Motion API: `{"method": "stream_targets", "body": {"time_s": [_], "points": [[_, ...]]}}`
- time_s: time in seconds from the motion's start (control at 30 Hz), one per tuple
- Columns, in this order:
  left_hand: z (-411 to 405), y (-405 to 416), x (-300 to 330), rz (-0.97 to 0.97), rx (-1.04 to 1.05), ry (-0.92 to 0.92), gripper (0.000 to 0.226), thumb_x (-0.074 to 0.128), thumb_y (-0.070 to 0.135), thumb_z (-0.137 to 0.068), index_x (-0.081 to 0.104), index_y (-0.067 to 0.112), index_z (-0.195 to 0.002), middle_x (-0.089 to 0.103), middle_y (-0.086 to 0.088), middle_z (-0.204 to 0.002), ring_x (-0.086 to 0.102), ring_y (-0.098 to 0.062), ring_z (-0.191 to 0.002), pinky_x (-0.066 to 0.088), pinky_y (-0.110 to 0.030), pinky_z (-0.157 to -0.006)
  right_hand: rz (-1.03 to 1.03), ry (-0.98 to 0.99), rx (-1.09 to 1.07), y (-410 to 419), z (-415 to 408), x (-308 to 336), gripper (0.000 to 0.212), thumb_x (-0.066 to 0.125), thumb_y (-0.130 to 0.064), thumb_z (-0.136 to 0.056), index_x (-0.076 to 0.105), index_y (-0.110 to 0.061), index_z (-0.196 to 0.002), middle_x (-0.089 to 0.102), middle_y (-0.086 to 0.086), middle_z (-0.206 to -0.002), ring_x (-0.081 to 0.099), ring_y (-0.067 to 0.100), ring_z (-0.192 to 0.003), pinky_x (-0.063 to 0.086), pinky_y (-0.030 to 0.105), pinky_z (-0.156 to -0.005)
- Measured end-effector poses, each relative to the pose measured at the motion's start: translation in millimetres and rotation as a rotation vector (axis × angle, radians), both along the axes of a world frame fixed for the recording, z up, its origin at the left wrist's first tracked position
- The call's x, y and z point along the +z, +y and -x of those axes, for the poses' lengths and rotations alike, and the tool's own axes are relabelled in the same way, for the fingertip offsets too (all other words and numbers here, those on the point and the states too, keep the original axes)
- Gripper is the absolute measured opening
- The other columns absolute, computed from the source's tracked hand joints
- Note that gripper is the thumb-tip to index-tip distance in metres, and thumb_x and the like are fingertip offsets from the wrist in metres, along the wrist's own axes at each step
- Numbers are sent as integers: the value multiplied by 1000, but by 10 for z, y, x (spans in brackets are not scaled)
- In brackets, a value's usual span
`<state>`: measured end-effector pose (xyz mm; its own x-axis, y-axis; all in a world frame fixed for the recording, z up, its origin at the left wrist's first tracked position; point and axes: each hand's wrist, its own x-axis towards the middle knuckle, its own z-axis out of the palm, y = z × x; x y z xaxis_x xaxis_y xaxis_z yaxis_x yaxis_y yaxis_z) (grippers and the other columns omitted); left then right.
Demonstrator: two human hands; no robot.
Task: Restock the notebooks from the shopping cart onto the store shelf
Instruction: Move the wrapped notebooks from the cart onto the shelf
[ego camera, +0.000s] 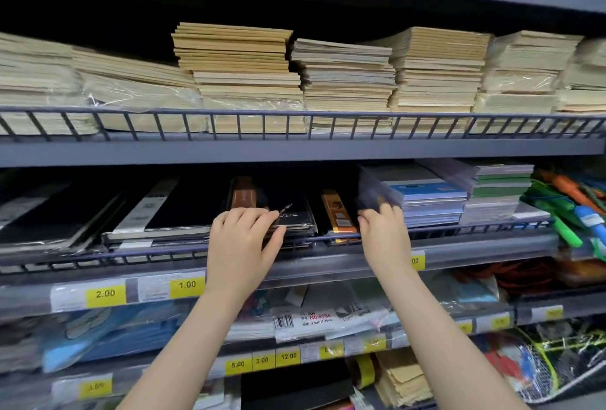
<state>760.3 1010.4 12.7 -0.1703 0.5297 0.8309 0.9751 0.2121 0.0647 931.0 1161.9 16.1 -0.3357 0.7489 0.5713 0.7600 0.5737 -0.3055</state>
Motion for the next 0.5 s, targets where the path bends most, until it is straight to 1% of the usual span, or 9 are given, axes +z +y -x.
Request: {"method": "stream_targets", "body": {"time_s": [0.07, 0.13, 0.17, 0.2, 0.27, 0.3, 0.43, 0.5], "points": [[7, 2, -9, 1, 3, 6, 30, 48, 37, -89, 70, 18, -100, 70, 4, -96, 62, -21, -91, 42, -36, -85, -90, -57, 71, -52, 5, -66, 33, 39, -28, -95, 67, -16, -107, 63, 10, -121, 55, 31, -107, 42, 44, -94], [19, 9, -26, -7, 5, 11, 30, 49, 36, -89, 70, 18, -101, 70, 4, -96, 62, -21, -92, 42, -36, -85, -84, -108, 161, -114, 11, -130, 46, 24, -35, -94, 65, -21, -105, 66, 1, -115, 58, 26, -104, 33, 46, -104], [22, 12, -28, -11, 3, 11, 30, 49, 36, -89, 70, 18, -101, 70, 3, -96, 62, -21, -91, 42, -36, -85, -60, -106, 184, -135, -4, -157, 45, 23, -36, -94, 65, -21, -103, 67, -3, -111, 58, 23, -104, 27, 46, -109], [22, 14, -28, -15, 1, 10, 30, 49, 36, -89, 70, 18, -101, 70, 3, -96, 62, -21, -91, 42, -35, -85, -41, -81, 205, -131, -30, -181, 41, 26, -34, -96, 64, -22, -101, 67, -6, -106, 57, 19, -103, 21, 44, -112], [18, 15, -26, -16, 4, 12, 30, 49, 36, -89, 70, 17, -100, 70, 3, -95, 62, -21, -91, 42, -35, -85, -23, -39, 249, -123, -87, -194, 32, 32, -33, -97, 63, -22, -98, 66, -10, -102, 55, 12, -103, 14, 40, -114], [16, 17, -24, -16, 7, 16, 30, 49, 36, -89, 70, 17, -100, 70, 3, -95, 62, -21, -91, 42, -35, -85, -29, -30, 264, -124, -100, -193, 33, 32, -34, -96, 62, -23, -98, 65, -11, -102, 55, 10, -104, 13, 38, -114], [23, 38, -43, -49, 18, 38, 27, 51, 34, -89, 70, 17, -99, 70, 3, -95, 63, -20, -91, 41, -34, -85, -65, 5, 295, -103, -87, -222, 38, 28, -40, -93, 62, -26, -100, 64, -14, -103, 54, 7, -105, 18, 33, -111], [20, 46, -42, -65, 19, 45, 26, 52, 34, -88, 70, 18, -99, 70, 4, -95, 62, -20, -92, 40, -34, -85, -60, 33, 297, -85, -93, -242, 40, 28, -44, -91, 62, -26, -103, 63, -11, -108, 53, 9, -109, 24, 33, -108]]}}
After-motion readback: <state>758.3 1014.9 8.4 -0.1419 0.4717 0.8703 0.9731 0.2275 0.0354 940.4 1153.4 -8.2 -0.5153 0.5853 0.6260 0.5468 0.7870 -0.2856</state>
